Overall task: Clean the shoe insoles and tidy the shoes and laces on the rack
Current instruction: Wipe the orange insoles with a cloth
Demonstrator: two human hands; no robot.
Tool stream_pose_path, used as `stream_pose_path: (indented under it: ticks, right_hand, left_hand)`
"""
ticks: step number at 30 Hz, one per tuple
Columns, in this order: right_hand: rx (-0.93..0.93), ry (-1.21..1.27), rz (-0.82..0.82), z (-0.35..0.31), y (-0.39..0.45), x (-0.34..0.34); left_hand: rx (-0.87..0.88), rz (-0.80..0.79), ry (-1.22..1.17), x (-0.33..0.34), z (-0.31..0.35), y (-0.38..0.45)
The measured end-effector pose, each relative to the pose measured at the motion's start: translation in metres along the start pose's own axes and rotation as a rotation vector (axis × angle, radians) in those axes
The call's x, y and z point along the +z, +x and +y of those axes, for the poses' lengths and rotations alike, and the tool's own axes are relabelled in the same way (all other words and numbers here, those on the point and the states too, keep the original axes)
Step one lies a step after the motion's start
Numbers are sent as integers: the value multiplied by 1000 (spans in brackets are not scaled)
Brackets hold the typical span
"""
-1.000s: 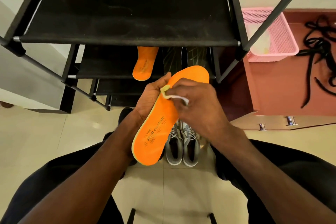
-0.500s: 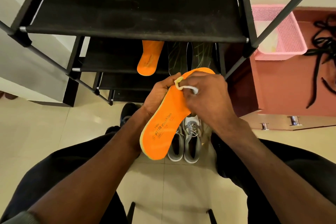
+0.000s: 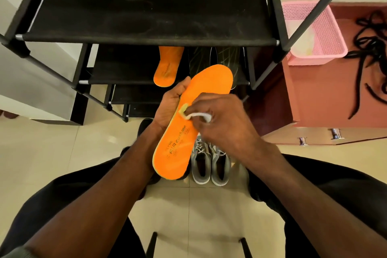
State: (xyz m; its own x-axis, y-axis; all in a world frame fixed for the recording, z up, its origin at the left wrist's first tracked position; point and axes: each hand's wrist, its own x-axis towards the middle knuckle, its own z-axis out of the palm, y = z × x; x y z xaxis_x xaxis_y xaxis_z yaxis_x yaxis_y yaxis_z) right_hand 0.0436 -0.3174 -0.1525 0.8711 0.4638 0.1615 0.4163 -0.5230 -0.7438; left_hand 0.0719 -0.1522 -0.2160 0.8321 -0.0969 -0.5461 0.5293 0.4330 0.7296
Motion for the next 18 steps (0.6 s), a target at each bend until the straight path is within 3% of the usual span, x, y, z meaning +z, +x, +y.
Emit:
stream_pose_path:
  ticks: [2,5,9,14,18]
  right_hand:
    - [118,-168,151,20,11,-9]
    - [285,-306,157,29,17,-19]
    - [278,-231,166,24,14,-14]
    - [37,-80,127,-4,6,9]
    - [259,-338,246,23,20,-26]
  left_hand:
    - [-70,-67,-68,17,6,-12]
    - [-152,-128,-157,38,6,-27]
    - [-161,-92,-234,45,10,-35]
    - [-155,-114,-350,46,14,-39]
    - [-168,-163,-249,55,5,-45]
